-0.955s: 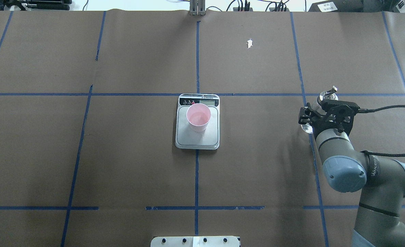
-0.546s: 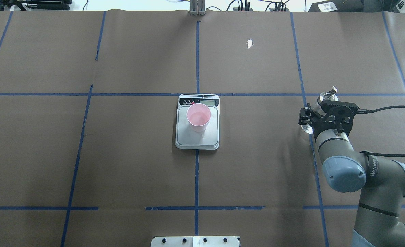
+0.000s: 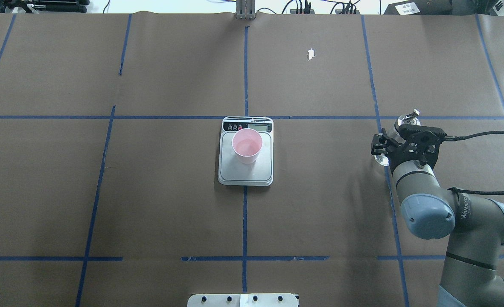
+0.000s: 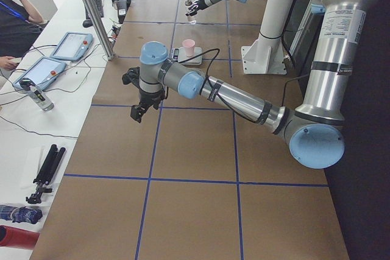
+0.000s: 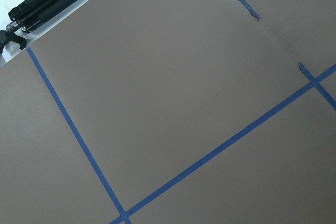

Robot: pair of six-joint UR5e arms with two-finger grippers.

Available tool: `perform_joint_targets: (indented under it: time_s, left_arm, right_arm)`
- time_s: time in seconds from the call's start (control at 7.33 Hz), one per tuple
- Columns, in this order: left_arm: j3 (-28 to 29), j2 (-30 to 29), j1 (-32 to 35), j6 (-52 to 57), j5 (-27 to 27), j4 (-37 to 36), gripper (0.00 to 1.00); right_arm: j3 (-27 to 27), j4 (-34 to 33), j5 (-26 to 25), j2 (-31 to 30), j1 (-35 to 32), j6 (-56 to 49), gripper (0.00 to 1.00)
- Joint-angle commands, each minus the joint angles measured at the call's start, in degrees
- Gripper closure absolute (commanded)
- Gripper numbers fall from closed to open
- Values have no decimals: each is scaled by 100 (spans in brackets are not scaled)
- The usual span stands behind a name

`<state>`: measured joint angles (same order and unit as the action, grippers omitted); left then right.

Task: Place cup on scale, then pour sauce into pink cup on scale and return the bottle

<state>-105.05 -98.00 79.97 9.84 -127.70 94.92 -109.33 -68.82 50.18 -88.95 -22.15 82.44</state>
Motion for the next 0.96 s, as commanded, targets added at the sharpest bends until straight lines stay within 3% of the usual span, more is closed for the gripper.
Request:
perform_joint_targets:
  time_s: [0.0, 0.14, 0.82]
  left_arm:
    - [-6, 0, 1, 0, 0, 0, 0]
    - [-15, 0, 1, 0, 0, 0, 0]
    - [-15, -9, 1, 0, 0, 0, 0]
  right_arm:
    - [-1, 0, 1, 0, 0, 0, 6]
    - [-9, 0, -8, 0, 0, 0, 2]
    - [-80, 17, -17, -9, 52, 26, 0]
